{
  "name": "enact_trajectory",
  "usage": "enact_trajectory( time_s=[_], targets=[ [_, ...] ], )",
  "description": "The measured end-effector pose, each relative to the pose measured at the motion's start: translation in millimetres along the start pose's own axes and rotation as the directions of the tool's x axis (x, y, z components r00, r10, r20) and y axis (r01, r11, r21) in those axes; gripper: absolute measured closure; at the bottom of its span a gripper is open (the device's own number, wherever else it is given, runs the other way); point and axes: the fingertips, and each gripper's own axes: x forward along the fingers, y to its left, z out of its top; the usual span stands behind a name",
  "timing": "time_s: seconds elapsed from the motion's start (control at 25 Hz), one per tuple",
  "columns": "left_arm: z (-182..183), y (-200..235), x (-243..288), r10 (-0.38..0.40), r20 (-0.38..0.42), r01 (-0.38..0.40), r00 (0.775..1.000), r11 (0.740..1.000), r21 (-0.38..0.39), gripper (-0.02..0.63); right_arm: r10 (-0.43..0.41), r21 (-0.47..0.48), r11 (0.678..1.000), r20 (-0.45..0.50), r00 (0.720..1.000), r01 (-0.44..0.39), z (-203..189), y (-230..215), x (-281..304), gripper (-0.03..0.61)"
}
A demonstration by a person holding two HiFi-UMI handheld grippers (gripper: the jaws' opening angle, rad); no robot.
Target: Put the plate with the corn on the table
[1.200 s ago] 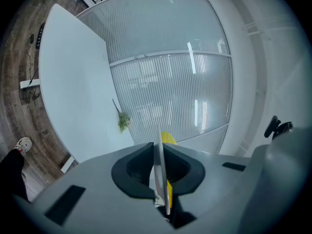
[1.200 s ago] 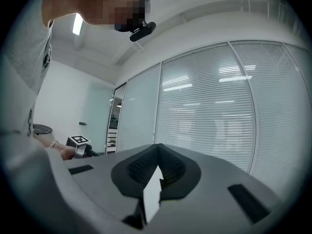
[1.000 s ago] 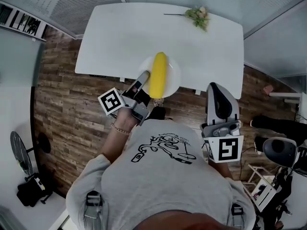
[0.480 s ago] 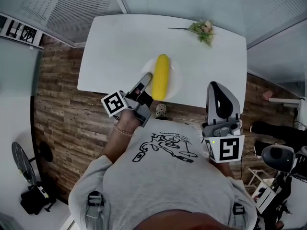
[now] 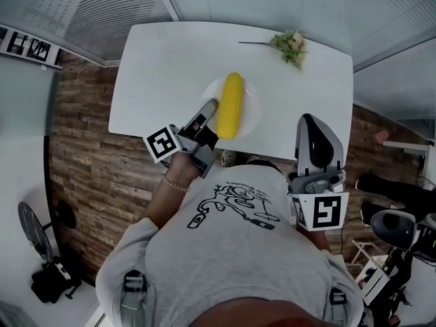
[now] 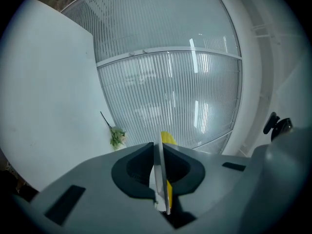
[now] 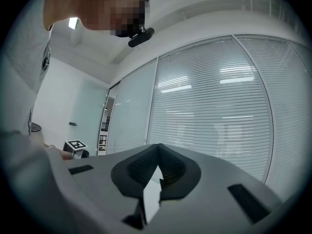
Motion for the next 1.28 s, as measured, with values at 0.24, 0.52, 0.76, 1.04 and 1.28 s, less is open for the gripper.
enact_trajectory(
  time_s=[0.24,0.52,0.76,1.04,1.28],
  targets=[
    [-14,-5,26,0.000,0.007,0.000,1.000,1.000,-0.008,0.578,0.010,-0.002,1.000,-0.007,1.000,-0.010,-1,-30,-3,0.572],
    [-29,-7,44,0.005,0.026,-0.005,1.000,1.000,-0.008,0.578,0.016,0.001,1.000,-0.005,1.000,-0.016,-6,-59,-12,0.572],
    [-33,-1,45,0.024,0.033,-0.024,0.999,1.000,0.002,0.578,0.026,0.009,1.000,0.002,1.000,-0.026,-6,-66,-15,0.572],
    [-39,13,49,0.018,0.020,-0.019,1.000,1.000,0.001,0.578,0.026,-0.004,1.000,0.017,1.000,-0.026,0,-69,-15,0.572],
    [-41,32,46,0.035,0.010,-0.035,0.999,0.999,-0.012,0.578,0.030,-0.009,1.000,0.015,0.999,-0.030,1,-63,-15,0.572]
  ],
)
